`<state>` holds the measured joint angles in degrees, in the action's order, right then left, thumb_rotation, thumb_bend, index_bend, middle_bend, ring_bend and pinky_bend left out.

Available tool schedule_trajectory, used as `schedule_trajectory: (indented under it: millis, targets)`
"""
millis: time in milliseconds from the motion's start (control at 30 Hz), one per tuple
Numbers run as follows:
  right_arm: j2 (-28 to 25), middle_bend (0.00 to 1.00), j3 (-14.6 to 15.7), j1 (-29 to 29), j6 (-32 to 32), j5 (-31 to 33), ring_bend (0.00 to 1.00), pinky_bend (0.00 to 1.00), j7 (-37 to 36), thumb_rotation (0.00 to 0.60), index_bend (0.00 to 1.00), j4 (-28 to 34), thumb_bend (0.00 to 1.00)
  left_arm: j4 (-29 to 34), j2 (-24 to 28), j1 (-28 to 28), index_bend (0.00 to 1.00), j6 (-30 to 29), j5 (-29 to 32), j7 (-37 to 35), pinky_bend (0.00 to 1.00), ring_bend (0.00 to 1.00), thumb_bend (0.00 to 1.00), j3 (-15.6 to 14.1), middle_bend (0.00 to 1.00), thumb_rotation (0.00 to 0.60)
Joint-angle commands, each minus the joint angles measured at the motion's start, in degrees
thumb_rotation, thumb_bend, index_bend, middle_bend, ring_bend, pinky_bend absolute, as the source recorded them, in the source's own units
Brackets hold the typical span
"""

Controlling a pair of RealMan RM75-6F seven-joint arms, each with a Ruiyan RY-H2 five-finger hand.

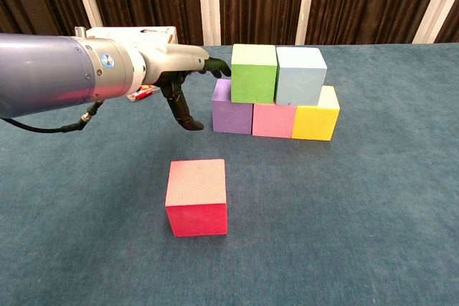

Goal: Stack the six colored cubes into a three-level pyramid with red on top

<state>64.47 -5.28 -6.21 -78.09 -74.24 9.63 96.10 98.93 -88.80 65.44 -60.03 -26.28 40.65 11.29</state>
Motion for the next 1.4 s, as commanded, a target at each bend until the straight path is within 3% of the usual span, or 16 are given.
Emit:
schedule_trajectory:
  millis: [33, 900, 1400]
  targets:
    - [0.0, 0.0, 0.0, 0.0, 0.1, 0.0, 0.0, 0.0, 0.0, 0.6, 0.0, 0.0, 0.17, -0.1, -0.1, 0.1, 0.03, 0.0, 0.1, 0.1, 0.0, 0.0, 0.36, 0.0, 0.03, 0.6]
    - [-0.2, 0.0, 0.0, 0.0, 0.2, 0.4, 0.0, 0.0, 0.1, 0.6, 0.0, 0.3, 0.17, -0.5, 0.1, 0.1, 0.06, -2.5, 0.3, 1.6, 0.0, 0.0, 0.36, 0.0, 0.03, 0.6]
    - [-0.3, 0.0, -0.2, 0.0, 0.4, 0.9, 0.0, 0.0, 0.0, 0.6, 0.0, 0.3, 0.17, -4.1, -2.7, 1.6, 0.04, -3.8, 1.8, 3.4, 0.0, 0.0, 0.36, 2.1, 0.03, 0.6]
